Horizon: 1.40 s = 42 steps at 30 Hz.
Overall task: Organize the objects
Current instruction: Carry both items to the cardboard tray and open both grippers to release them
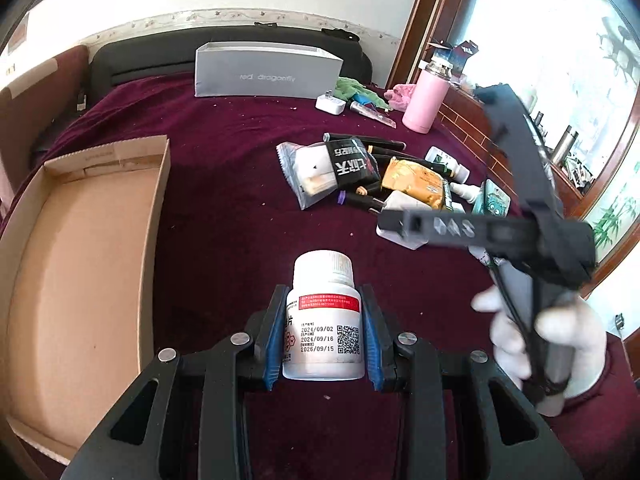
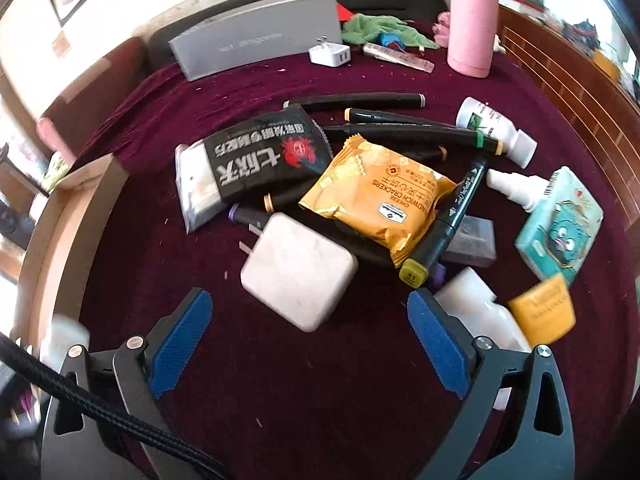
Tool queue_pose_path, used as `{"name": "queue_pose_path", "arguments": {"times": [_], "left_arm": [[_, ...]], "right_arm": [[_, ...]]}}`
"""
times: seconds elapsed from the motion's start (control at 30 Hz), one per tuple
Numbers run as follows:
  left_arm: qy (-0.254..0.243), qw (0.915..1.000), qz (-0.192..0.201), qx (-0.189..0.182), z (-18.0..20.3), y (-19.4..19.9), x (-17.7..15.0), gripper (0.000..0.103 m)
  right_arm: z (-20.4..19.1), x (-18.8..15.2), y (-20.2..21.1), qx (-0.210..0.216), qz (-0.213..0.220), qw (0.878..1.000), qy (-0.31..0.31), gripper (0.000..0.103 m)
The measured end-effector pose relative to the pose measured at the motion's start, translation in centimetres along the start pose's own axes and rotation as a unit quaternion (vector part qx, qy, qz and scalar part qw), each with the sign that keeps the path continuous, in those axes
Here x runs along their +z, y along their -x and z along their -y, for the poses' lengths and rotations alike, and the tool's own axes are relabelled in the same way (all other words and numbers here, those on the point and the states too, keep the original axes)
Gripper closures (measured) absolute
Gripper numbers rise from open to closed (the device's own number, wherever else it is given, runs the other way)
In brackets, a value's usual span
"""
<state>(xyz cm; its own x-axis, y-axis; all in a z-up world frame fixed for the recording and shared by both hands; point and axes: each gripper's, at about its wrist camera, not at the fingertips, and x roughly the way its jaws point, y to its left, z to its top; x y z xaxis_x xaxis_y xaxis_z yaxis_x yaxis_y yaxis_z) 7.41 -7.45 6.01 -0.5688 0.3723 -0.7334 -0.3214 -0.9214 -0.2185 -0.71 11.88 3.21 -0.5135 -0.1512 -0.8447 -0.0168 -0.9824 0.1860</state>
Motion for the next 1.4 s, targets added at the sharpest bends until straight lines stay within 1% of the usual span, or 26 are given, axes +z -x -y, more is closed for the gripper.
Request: {"name": "queue_pose_path", "arguments": {"times": [0.1, 0.13, 0.17, 0.2, 0.23, 0.27, 0.3, 0.37, 0.43, 0.63, 0.73, 0.87, 0.93, 0.97, 1.03, 1.07, 1.17, 1.23, 1.4], "left_arm": [[0.0, 1.0, 0.002, -0.001, -0.6, 0.1, -0.4, 0.074], [-0.001, 1.0, 0.002, -0.001, -0.8, 0.1, -0.5, 0.074], [-0.001, 1.0, 0.003, -0.001, -1.0, 0.3, -0.7, 0.074], [0.001, 1.0, 0.004, 0.0, -1.2, 0.3, -0.7, 0.074], [0.003, 1.0, 0.004, 0.0, -1.4, 0.4, -0.9, 0.074], [0.006, 1.0, 0.003, -0.001, -1.7, 0.4, -1.0, 0.074], [0.009, 1.0, 0.004, -0.001, -2.0, 0.4, -1.1, 0.074], [0.014, 0.9999, 0.006, 0.001, -2.3, 0.7, -1.3, 0.074], [0.017, 0.9998, 0.01, 0.002, -2.8, 1.1, -1.4, 0.074], [0.022, 0.9993, 0.029, 0.009, -3.7, 3.3, -1.0, 0.074], [0.03, 0.9983, 0.046, 0.018, -5.0, 5.1, -0.2, 0.074], [0.04, 0.9953, 0.07, 0.053, -7.4, 7.0, 1.6, 0.074], [0.044, 0.9927, 0.078, 0.08, -9.0, 7.3, 2.9, 0.074], [0.05, 0.991, 0.081, 0.094, -10.2, 7.3, 3.7, 0.074], [0.063, 0.9902, 0.079, 0.097, -12.1, 7.0, 4.8, 0.074], [0.076, 0.9892, 0.074, 0.101, -13.6, 6.6, 5.7, 0.074], [0.093, 0.9862, 0.065, 0.121, -16.6, 5.0, 7.2, 0.074], [0.099, 0.9839, 0.058, 0.137, -18.1, 3.7, 7.7, 0.074], [0.123, 0.982, 0.029, 0.14, -21.7, 0.1, 7.5, 0.074]], "right_arm": [[-0.3, 0.4, -0.7, -0.007, -0.01, 1.0, -0.025, 0.004], [-0.6, 0.5, -1.2, -0.012, -0.015, 0.999, -0.029, 0.006], [-0.8, 0.6, -1.8, -0.023, -0.025, 0.999, -0.03, 0.012], [-0.9, 0.6, -2.1, -0.036, -0.027, 0.999, -0.028, 0.015], [-1.2, 0.5, -2.0, -0.051, -0.016, 0.998, -0.024, 0.024], [-1.2, 0.4, -1.8, -0.063, -0.012, 0.998, -0.023, 0.04], [-0.9, 0.3, -1.7, -0.062, -0.01, 0.998, -0.027, 0.042], [0.0, 0.1, -1.3, -0.037, -0.009, 0.998, -0.047, 0.042], [0.5, 0.0, -0.9, -0.025, -0.01, 0.998, -0.057, 0.042], [-0.1, -0.8, 2.2, 0.016, 0.002, 0.999, -0.041, 0.042], [-2.1, -0.6, 4.5, 0.045, 0.016, 0.999, -0.018, 0.042], [-6.1, 0.5, 6.5, 0.096, 0.021, 0.995, 0.02, 0.041], [-8.3, 1.1, 6.5, 0.116, 0.018, 0.992, 0.038, 0.041], [-10.2, 1.7, 6.4, 0.127, 0.016, 0.991, 0.051, 0.041], [-12.4, 2.4, 6.0, 0.134, 0.016, 0.988, 0.071, 0.041], [-13.8, 2.7, 5.6, 0.138, 0.013, 0.987, 0.081, 0.041], [-17.5, 3.9, 2.9, 0.149, -0.012, 0.984, 0.1, 0.041], [-19.8, 4.4, 1.0, 0.136, -0.019, 0.983, 0.118, 0.041], [-23.2, 5.2, -3.7, 0.105, -0.03, 0.983, 0.145, 0.041]]}}
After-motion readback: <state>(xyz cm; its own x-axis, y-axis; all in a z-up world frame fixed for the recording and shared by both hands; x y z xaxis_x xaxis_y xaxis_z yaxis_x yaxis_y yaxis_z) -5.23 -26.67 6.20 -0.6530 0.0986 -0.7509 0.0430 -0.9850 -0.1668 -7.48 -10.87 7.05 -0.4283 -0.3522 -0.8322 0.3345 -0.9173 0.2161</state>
